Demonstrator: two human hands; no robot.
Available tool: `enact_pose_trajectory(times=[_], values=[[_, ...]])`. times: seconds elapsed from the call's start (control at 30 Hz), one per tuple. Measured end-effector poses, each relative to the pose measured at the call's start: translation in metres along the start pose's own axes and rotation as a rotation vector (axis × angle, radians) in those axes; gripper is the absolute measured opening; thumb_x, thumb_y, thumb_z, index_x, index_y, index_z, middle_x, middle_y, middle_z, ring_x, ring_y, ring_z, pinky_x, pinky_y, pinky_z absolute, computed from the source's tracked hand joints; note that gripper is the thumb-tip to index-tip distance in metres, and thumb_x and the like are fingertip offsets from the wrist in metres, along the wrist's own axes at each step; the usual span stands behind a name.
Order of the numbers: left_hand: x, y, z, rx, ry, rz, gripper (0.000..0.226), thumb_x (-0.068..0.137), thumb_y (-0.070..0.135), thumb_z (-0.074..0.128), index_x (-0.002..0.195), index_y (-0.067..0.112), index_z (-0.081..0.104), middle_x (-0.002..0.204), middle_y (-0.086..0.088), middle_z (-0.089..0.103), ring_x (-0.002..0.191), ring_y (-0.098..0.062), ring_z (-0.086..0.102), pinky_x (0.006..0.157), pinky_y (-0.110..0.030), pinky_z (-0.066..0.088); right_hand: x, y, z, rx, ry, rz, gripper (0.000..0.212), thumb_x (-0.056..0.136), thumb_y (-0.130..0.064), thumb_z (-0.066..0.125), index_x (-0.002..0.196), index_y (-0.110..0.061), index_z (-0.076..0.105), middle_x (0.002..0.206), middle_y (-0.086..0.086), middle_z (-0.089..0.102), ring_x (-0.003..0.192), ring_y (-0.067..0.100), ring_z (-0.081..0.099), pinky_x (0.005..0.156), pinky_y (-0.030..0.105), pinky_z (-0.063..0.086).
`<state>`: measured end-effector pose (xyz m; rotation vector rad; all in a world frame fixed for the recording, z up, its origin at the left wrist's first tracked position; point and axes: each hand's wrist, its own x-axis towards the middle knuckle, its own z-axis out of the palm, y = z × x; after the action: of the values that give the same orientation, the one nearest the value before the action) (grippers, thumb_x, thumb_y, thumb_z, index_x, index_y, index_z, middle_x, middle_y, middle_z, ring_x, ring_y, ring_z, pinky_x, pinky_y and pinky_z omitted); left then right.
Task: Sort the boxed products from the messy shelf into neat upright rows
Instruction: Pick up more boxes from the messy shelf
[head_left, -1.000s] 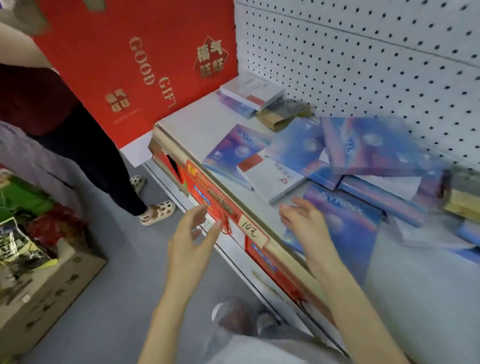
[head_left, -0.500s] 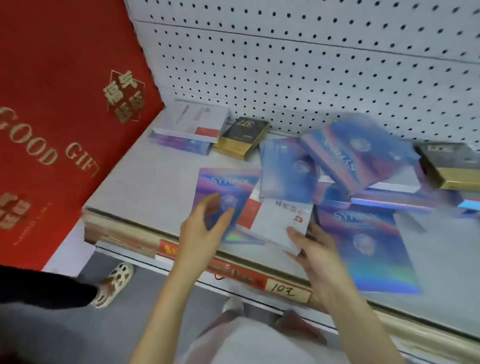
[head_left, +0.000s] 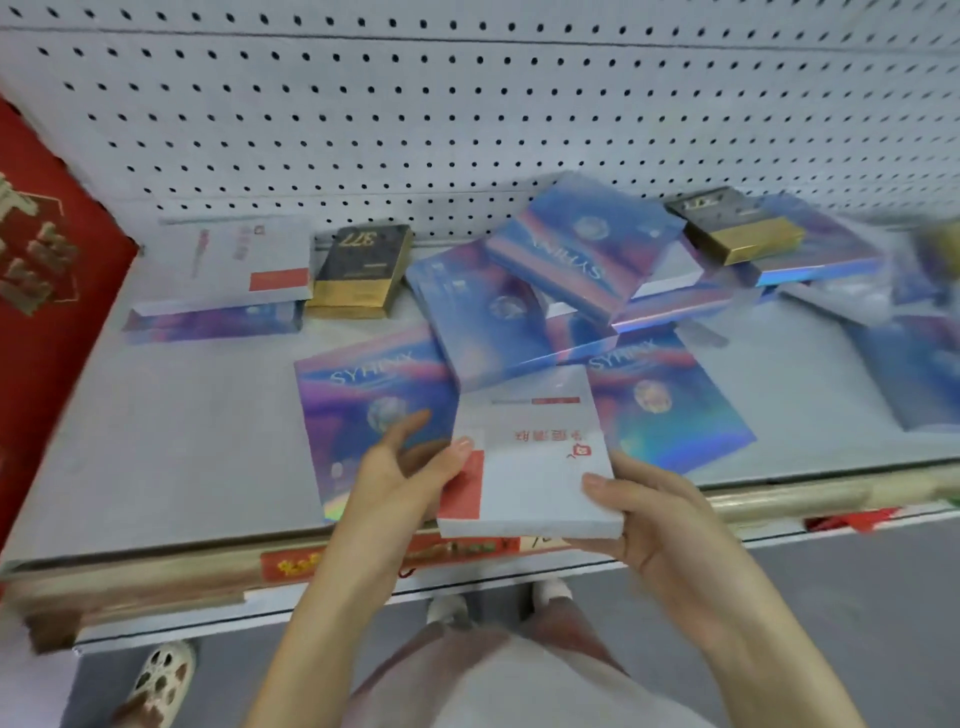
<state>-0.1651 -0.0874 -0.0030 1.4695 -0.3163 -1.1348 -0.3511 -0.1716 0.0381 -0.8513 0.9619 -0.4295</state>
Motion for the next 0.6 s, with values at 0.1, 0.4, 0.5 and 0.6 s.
enact_pose_trajectory(times=[0.1,0.4,0.5,0.6], values=[[-0.006,0.003,-0.003,-0.019,-0.071,-0.066,0.051,0.08,0.014,0.072,0.126,0.024,0.052,0.099,-0.003,0.075,0.085,-0.02,0.074,0.071,-0.027,0.059,-0.008,-0.006,-0.001,-0.04,-0.035,0.003,0.043,0.068,-0.013,0.06,0.109,-0.004,0.071,0.104,0.012,0.075,0.085,0.02,0.073,0.057,0.025,0.055],[-0.012,0.024,-0.026,-0.118,-0.12,-0.023,0.052,0.062,0.029,0.076,0.109,0.011,0.065,0.102,-0.005,0.075,0.085,-0.022,0.073,0.063,-0.025,0.057,0.014,-0.021,0.012,-0.312,-0.03,-0.122,0.026,0.093,-0.015,0.056,0.105,-0.026,0.075,0.104,0.001,0.075,0.092,0.019,0.07,0.072,0.034,0.06],[-0.006,0.029,-0.041,-0.246,0.04,0.021,0.041,0.065,0.02,0.073,0.104,0.012,0.062,0.101,-0.006,0.075,0.086,-0.023,0.073,0.061,-0.026,0.058,0.024,-0.024,0.019,-0.333,-0.074,-0.19,0.029,0.093,-0.017,0.055,0.098,-0.036,0.076,0.103,-0.004,0.075,0.091,0.01,0.069,0.07,0.025,0.058],[-0.003,0.034,-0.064,-0.216,0.123,0.083,0.041,0.064,0.02,0.074,0.103,0.018,0.064,0.098,-0.002,0.075,0.087,-0.021,0.073,0.061,-0.028,0.059,0.027,-0.03,0.023,-0.372,-0.125,-0.225,0.025,0.081,-0.032,0.061,0.101,-0.037,0.076,0.103,-0.005,0.075,0.088,0.006,0.068,0.068,0.017,0.054]])
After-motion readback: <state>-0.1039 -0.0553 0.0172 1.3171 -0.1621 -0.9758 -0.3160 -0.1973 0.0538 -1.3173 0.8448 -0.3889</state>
